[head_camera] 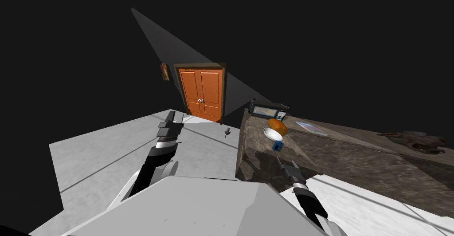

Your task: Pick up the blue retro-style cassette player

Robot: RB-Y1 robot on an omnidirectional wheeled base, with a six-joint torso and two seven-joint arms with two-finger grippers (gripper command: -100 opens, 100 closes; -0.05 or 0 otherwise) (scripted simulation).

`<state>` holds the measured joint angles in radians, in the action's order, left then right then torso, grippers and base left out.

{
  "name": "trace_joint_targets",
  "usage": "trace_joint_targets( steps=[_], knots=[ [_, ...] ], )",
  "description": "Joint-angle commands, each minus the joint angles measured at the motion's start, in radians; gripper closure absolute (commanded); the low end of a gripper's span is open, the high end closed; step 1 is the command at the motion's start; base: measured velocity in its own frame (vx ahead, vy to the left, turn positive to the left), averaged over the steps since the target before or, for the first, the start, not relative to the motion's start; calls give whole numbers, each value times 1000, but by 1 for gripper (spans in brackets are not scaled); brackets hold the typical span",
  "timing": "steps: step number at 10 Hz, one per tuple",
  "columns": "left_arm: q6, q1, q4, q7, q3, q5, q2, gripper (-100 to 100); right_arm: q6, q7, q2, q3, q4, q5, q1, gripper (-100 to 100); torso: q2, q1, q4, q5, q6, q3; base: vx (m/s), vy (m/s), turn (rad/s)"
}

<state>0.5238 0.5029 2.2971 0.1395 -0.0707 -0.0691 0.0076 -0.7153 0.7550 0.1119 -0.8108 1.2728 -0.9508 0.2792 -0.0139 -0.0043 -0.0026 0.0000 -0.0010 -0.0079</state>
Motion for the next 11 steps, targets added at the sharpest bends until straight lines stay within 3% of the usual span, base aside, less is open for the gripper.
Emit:
trace_joint_targets(
  steps=[1, 4, 5, 6, 8, 9, 10, 11],
  knots=[
    [0, 0, 0, 0, 0, 0, 0, 0, 2, 5, 5, -10, 2, -9, -14, -100, 0, 0, 0, 0, 0, 0, 165, -98, 116],
    [0, 0, 0, 0, 0, 0, 0, 0, 5, 5, 11, -12, 8, -12, -26, -100, -2, 2, 0, 0, 0, -1, 130, -63, 72],
    [0, 0, 0, 0, 0, 0, 0, 0, 5, 4, 12, -12, 9, -13, -27, 0, 5, 5, 1, 1, 1, 2, 0, 0, 0],
    [0, 0, 0, 0, 0, 0, 0, 0, 32, 29, 15, 38, -11, 6, -65, -100, 9, 7, 2, 1, 1, 5, 0, -30, -400],
    [0, 0, 0, 0, 0, 0, 0, 0, 32, 29, 15, 57, -11, 6, -65, -100, 10, 6, 2, 1, 1, 6, -5, -21, -67],
    [0, 0, 0, 0, 0, 0, 0, 0, 58, 54, 18, 107, -31, 26, -103, -100, 11, 7, 2, 1, 0, 6, 0, -38, -373],
    [0, 0, 0, 0, 0, 0, 0, 0, 58, 54, 18, 125, -31, 26, -103, -100, 10, 5, 2, 1, 2, 6, -2, -30, -181],
    [0, 0, 0, 0, 0, 0, 0, 0, 84, 79, 21, 158, -50, 45, -142, -100, 10, 6, 2, 1, 1, 6, -4, -45, -246]
  ],
)
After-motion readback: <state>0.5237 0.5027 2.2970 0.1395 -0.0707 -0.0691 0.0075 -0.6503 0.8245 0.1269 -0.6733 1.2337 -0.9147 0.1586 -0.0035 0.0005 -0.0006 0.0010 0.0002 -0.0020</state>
